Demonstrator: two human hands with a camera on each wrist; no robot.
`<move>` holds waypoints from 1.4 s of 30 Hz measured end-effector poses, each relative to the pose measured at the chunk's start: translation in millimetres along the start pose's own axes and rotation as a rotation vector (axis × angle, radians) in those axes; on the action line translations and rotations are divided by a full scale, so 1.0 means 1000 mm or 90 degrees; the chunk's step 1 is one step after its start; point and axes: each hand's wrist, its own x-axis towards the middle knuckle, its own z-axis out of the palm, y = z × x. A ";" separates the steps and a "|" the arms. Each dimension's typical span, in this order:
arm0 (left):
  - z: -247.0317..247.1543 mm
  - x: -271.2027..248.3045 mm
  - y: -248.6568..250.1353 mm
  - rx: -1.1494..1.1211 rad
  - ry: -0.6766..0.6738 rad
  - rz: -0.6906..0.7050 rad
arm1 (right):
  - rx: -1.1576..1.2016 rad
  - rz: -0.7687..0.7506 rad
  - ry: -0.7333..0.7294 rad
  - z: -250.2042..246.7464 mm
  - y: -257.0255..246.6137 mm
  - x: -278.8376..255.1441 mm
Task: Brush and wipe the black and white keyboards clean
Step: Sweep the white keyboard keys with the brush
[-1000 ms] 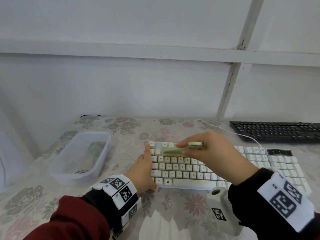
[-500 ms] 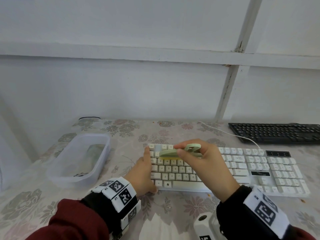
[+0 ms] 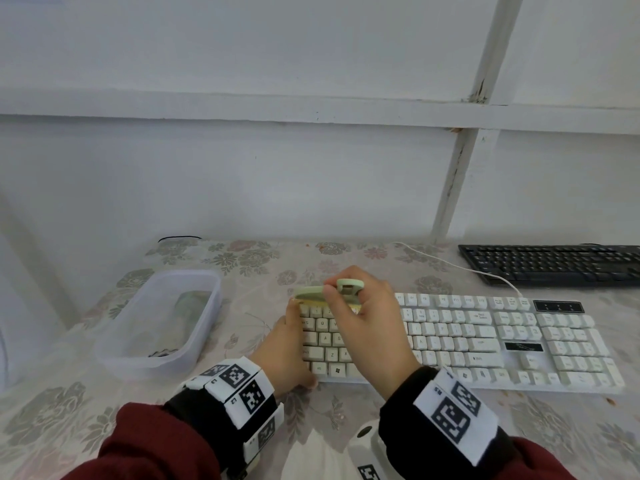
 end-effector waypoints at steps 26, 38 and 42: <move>0.001 -0.001 0.000 0.006 -0.012 -0.028 | -0.144 0.047 0.071 -0.061 0.014 0.010; 0.003 -0.001 -0.002 0.007 0.003 -0.021 | 0.048 0.063 0.012 -0.069 0.027 0.004; 0.003 -0.001 -0.002 0.002 0.006 -0.021 | 0.091 0.044 0.025 -0.072 0.020 0.001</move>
